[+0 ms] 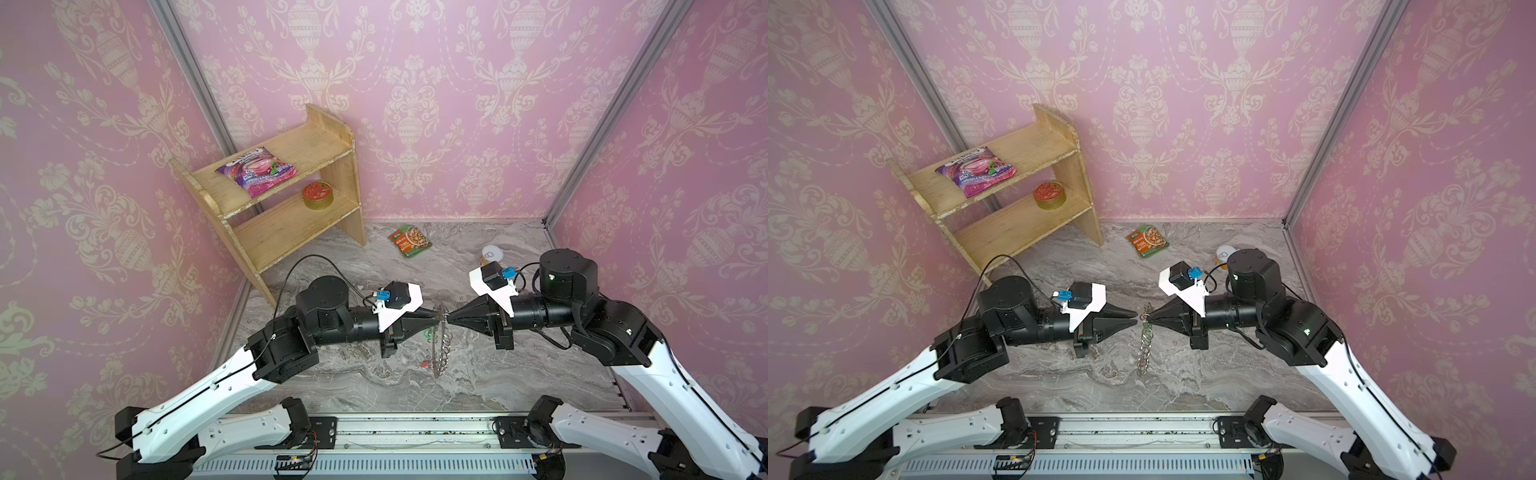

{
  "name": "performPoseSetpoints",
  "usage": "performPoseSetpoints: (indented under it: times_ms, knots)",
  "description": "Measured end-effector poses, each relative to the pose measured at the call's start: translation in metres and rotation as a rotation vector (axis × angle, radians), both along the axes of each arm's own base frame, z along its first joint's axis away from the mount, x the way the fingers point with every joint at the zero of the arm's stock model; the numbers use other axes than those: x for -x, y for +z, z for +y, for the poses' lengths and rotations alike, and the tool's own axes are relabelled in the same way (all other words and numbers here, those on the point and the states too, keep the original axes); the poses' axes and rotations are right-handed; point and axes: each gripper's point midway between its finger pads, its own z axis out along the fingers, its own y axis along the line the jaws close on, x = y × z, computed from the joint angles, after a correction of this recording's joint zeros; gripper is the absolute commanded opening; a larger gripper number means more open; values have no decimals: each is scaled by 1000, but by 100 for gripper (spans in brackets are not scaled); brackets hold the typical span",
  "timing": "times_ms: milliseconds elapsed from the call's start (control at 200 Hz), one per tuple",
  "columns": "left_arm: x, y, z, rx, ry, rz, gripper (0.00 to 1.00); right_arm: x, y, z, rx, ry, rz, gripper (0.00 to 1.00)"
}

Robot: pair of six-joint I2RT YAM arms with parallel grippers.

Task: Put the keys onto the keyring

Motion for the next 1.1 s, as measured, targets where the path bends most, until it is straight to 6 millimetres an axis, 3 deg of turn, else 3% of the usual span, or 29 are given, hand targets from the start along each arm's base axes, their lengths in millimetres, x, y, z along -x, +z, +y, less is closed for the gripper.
performPoseSetpoints:
  times_ms: [756,1101]
  knots:
    - [1,0,-3,8,-10,20,30,0,4,1,-15,-1,9,0]
    - [-2,-6,-13,4,-26,73,17,1,5,1,-22,5,4,0]
